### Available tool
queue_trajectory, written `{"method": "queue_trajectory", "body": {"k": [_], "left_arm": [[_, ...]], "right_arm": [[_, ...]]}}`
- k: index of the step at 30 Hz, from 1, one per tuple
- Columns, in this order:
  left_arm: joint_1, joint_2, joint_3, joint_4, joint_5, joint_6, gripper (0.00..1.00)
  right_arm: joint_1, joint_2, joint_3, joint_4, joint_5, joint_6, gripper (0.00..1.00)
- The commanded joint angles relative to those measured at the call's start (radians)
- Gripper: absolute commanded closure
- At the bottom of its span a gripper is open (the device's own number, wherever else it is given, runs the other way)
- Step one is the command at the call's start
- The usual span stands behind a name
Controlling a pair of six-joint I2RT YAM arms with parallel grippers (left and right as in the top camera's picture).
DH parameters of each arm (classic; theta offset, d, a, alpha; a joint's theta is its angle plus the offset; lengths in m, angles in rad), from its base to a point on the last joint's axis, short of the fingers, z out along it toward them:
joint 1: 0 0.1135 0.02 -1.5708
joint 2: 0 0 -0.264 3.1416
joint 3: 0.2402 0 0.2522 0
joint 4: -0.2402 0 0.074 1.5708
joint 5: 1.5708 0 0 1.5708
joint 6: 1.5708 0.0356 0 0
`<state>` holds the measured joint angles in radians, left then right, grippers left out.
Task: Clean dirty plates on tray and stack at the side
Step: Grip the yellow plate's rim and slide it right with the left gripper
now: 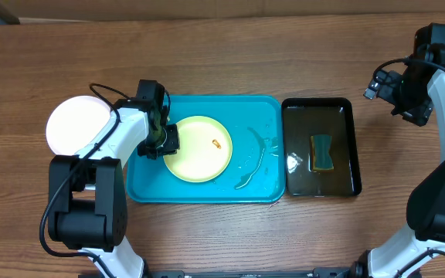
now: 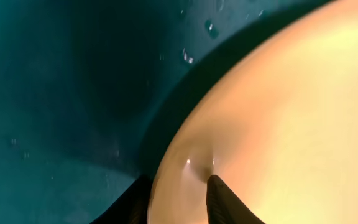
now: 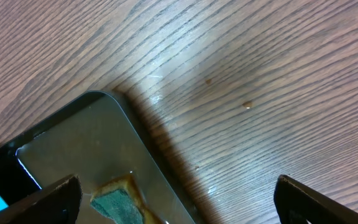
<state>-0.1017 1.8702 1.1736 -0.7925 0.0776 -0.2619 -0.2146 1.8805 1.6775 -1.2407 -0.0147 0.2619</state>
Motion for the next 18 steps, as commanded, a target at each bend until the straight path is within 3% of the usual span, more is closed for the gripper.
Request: {"method": "queue_trajectory", "body": {"k": [1,5,8,13,14,16,18], "left_arm": [[-0.009,0.015,-0.006,0.037,0.002,-0.009,0.71],[-0.017,0.015,-0.045,0.063,0.001,-0.007,0.82],[-0.019,0.015,-0.065,0.084,0.009,-0.008,0.83],[-0.019,0.015,-0.065,0.095,0.047,-0.007,0.82],[-0.019,0.015,-0.065,0.095,0.047,-0.007,0.82],[-0.019,0.015,-0.065,0.095,0.047,-0.007,0.82],[-0.019,0.015,-0.065,0.095,0.047,-0.007,0.82]], "right_arm": [[-0.002,-0.014,0.011,0.006,0.006,-0.001,0.00],[-0.002,-0.014,0.011,0.006,0.006,-0.001,0.00],[-0.002,-0.014,0.011,0.006,0.006,-0.001,0.00],[-0.002,-0.014,0.011,-0.072,-0.194,0.002,0.00],[-0.001,-0.014,0.011,-0.082,-0.234,-0.009,0.02],[0.008,-0.014,0.011,-0.115,-0.257,-0.008,0.23],[0.032,-0.014,0.011,-0.166,-0.227,-0.008,0.34]]}}
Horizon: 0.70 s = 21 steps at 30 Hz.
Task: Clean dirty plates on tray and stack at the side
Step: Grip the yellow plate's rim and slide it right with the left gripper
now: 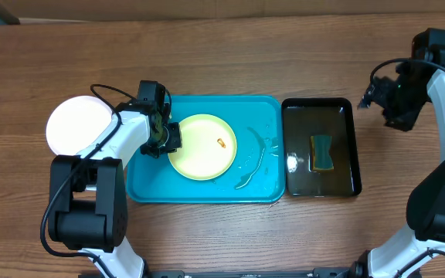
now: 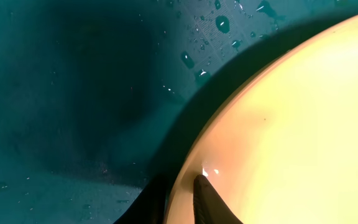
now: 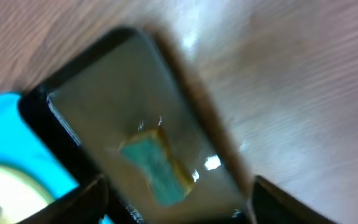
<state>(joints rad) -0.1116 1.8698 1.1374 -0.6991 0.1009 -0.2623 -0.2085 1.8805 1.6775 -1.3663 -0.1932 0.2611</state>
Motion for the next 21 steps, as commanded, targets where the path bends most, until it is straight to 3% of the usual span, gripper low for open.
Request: {"method": "queue_trajectory", "body": {"k": [1,10,13,21], "left_arm": [[-0.009,0.015,-0.029,0.001,0.023,-0.007,0.82],[-0.009,0.015,-0.029,0.000,0.023,-0.006,0.81],[-0.009,0.015,-0.030,-0.002,0.023,-0.006,0.80],[-0.009,0.015,-0.030,-0.003,0.023,-0.007,0.79]], "right_arm": [[0.039,-0.014,0.011,-0.065,-0.021,-0.008,0.36],[0.188,-0.014,-0.103,-0.100,0.126,-0.003,0.42],[0.231,-0.014,-0.179,-0.038,0.163,0.000,0.47],[0.325,-0.014,-0.383,0.193,0.155,0.001,0.49]]}}
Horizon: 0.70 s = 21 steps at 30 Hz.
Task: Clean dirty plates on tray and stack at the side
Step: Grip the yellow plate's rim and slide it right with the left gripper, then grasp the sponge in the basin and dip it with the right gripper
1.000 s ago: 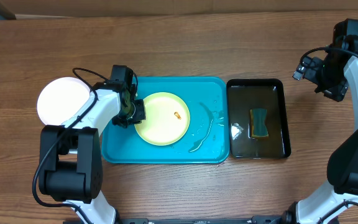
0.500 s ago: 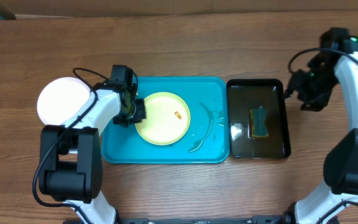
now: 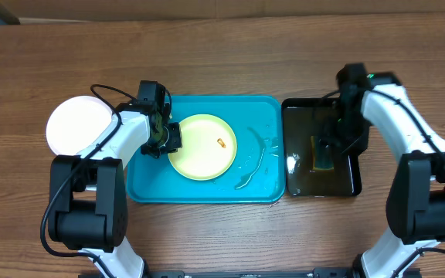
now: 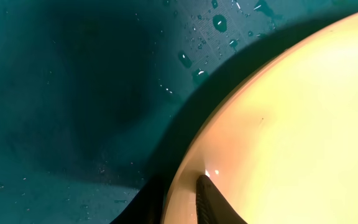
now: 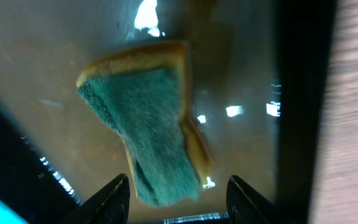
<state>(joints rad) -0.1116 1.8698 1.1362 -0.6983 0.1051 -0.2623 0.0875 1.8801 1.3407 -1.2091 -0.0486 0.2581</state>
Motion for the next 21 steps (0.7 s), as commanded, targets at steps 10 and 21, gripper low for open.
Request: {"method": "queue_trajectory", "body": {"k": [10,21], "left_arm": [[-0.009,0.015,-0.029,-0.004,0.019,-0.006,0.75],[-0.009,0.015,-0.029,-0.004,0.019,-0.006,0.75]], "right_arm": [[0.069,-0.014,-0.242,0.296,0.010,0.062,0.71],[0.066,-0.014,-0.135,0.146,0.003,0.056,0.07]]}}
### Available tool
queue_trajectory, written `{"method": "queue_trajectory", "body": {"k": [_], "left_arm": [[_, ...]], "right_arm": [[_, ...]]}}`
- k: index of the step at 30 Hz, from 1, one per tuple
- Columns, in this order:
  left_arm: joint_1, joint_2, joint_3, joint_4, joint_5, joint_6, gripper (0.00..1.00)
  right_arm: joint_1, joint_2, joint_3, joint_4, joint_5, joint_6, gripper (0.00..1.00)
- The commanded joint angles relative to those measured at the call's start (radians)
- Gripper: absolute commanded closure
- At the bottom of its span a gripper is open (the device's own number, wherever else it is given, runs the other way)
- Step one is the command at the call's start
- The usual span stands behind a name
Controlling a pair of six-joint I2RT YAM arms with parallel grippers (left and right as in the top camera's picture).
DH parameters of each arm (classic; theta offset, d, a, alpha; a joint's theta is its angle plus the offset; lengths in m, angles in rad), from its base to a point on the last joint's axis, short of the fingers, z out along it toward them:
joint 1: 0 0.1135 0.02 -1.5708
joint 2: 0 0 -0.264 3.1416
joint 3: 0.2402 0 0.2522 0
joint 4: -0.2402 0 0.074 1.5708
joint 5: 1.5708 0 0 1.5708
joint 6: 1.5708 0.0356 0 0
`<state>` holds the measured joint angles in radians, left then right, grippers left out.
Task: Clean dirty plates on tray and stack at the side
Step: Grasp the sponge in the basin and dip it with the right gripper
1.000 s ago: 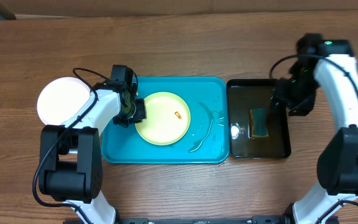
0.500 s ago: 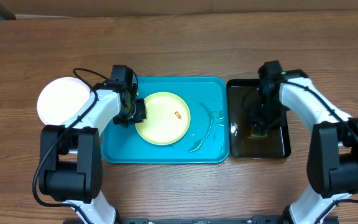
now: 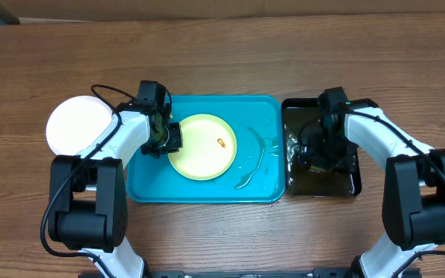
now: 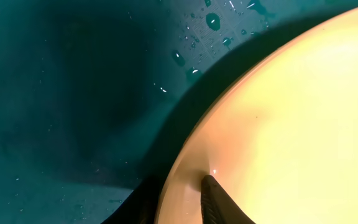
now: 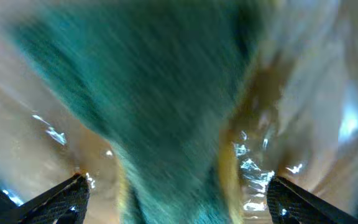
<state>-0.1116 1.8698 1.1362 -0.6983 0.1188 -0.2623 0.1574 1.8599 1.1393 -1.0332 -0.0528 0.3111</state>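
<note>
A pale yellow plate (image 3: pixel 203 148) with a small orange food spot (image 3: pixel 222 142) lies in the wet teal tray (image 3: pixel 261 184). My left gripper (image 3: pixel 165 139) is shut on the plate's left rim, one finger on top (image 4: pixel 219 202) and one under the edge. My right gripper (image 3: pixel 321 151) is low in the black basin (image 3: pixel 351 181) and hides the sponge from overhead. In the right wrist view the green and yellow sponge (image 5: pixel 160 112) fills the frame, blurred. It sits between the wide-apart fingers of that open gripper (image 5: pixel 179 202).
A clean white plate (image 3: pixel 76 125) rests on the wooden table left of the tray. Water streaks and puddles (image 3: pixel 255 158) lie on the tray's right half. Brownish water stands in the basin.
My right gripper has come down from just above the sponge to around it, so the sponge now fills its view. The left gripper and the yellow plate have not moved.
My right gripper was open over bare table at the far right, then nearer the basin, then over the sponge, and is now low around it. My left gripper has gripped the yellow plate's rim throughout. The plate sat slightly further right after the first moment.
</note>
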Motion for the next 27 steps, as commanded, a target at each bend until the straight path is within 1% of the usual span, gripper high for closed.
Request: {"method": "queue_trajectory", "body": {"k": [1,5,7,11,12,13,14,15,17,18,19,20,22,23,24,26,27], "left_arm": [[-0.009,0.015,-0.029,-0.004,0.005,-0.006,0.74],[-0.009,0.015,-0.029,-0.005,0.005,-0.006,0.74],[-0.009,0.015,-0.029,-0.004,0.005,-0.006,0.74],[-0.009,0.015,-0.029,-0.005,0.005,-0.006,0.74],[-0.009,0.015,-0.029,-0.005,0.005,-0.006,0.74],[-0.009,0.015,-0.029,-0.005,0.005,-0.006,0.74],[-0.009,0.015,-0.029,-0.005,0.005,-0.006,0.74],[-0.009,0.015,-0.029,-0.006,0.005,-0.006,0.74],[-0.009,0.015,-0.029,-0.006,0.005,-0.006,0.74],[-0.009,0.015,-0.029,-0.006,0.005,-0.006,0.74],[-0.009,0.015,-0.029,-0.006,0.005,-0.006,0.74],[-0.009,0.015,-0.029,-0.006,0.005,-0.006,0.74],[-0.009,0.015,-0.029,-0.004,0.005,-0.006,0.74],[-0.009,0.015,-0.029,-0.003,0.005,-0.006,0.74],[-0.009,0.015,-0.029,-0.003,0.005,-0.006,0.74],[-0.009,0.015,-0.029,-0.004,0.005,-0.006,0.73],[-0.009,0.015,-0.029,-0.005,0.005,-0.006,0.73]], "right_arm": [[-0.004,0.006,0.077,-0.051,0.007,0.003,0.07],[-0.004,0.006,0.077,-0.100,0.007,0.003,0.06],[-0.004,0.006,0.066,-0.102,0.007,0.003,0.09],[-0.002,0.006,0.026,-0.038,0.008,0.003,0.10],[-0.002,0.006,0.013,-0.011,0.008,0.003,0.11],[-0.002,0.006,0.003,0.010,0.007,0.003,0.15],[-0.002,0.006,-0.008,0.028,0.007,0.003,0.24],[-0.002,0.006,-0.019,0.048,0.007,0.003,0.46],[-0.002,0.006,-0.024,0.056,0.007,0.003,0.76],[-0.002,0.006,-0.023,0.051,-0.002,0.003,0.82],[-0.002,0.006,-0.015,0.033,-0.028,0.003,0.82],[-0.002,0.006,0.002,0.009,-0.063,0.003,0.80],[-0.003,0.006,0.046,-0.032,-0.106,0.002,0.68],[-0.003,0.006,0.078,-0.056,-0.106,0.002,0.58],[-0.003,0.006,0.115,-0.076,-0.105,-0.006,0.34],[-0.003,0.006,0.158,-0.091,-0.097,-0.009,0.15],[-0.003,0.006,0.175,-0.095,-0.090,-0.009,0.12]]}}
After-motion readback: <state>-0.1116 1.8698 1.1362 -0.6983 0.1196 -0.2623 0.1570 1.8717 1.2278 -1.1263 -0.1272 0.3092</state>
